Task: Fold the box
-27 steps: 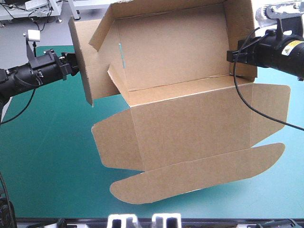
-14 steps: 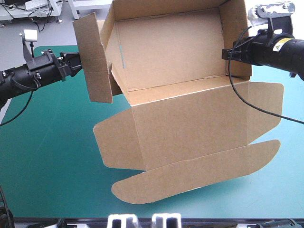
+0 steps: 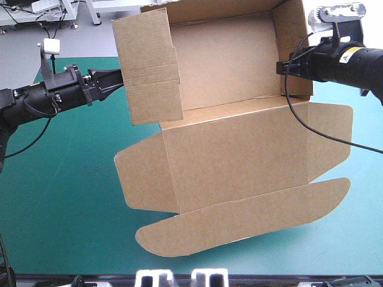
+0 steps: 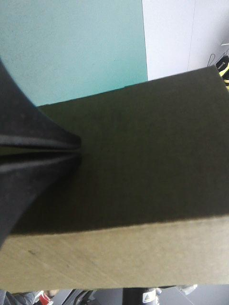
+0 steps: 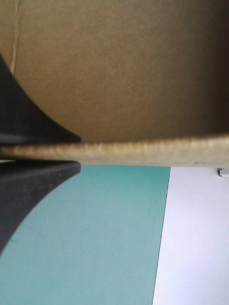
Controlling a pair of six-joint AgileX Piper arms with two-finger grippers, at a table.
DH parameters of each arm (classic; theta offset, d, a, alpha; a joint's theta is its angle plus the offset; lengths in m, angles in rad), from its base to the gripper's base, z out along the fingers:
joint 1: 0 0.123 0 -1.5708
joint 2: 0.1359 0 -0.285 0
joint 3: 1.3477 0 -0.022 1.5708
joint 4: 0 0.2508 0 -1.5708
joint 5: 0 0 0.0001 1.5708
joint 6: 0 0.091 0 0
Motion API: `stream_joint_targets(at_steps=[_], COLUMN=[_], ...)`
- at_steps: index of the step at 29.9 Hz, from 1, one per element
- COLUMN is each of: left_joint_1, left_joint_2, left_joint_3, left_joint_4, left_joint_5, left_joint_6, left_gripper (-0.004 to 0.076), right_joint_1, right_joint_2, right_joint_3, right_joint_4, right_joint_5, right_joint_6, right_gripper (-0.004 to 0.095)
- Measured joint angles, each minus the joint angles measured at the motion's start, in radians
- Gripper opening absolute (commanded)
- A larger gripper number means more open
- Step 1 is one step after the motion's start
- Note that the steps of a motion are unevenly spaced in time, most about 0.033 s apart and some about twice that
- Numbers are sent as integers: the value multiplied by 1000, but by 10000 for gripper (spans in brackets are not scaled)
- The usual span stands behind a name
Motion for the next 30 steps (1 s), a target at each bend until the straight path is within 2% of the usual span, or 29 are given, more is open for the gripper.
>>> stream_joint_targets(at_steps=[3,5,11,14,24,30], left_joint_1=[-1,-1,-1,-1,-1,-1], left_joint_2=[0,0,0,0,-1,-1], left_joint_3=[0,0,0,0,0,0], left_joint_4=[0,0,-3,-12,-52,-48], left_joint_5=[0,1,1,1,0,1], left_joint_6=[0,0,-5,-7,-33,-34], left_gripper=[21,58,302,384,393,393], right_joint_1=[0,0,0,0,0,0], right_joint_2=[0,2,5,7,49,62], right_joint_3=[0,0,0,0,4,11], right_joint_4=[0,0,-1,-1,2,42], right_joint_5=[0,0,-3,-5,-16,-39], right_joint_6=[-2,-5,-6,-8,-9,-33], right_gripper=[1,1,1,1,1,2])
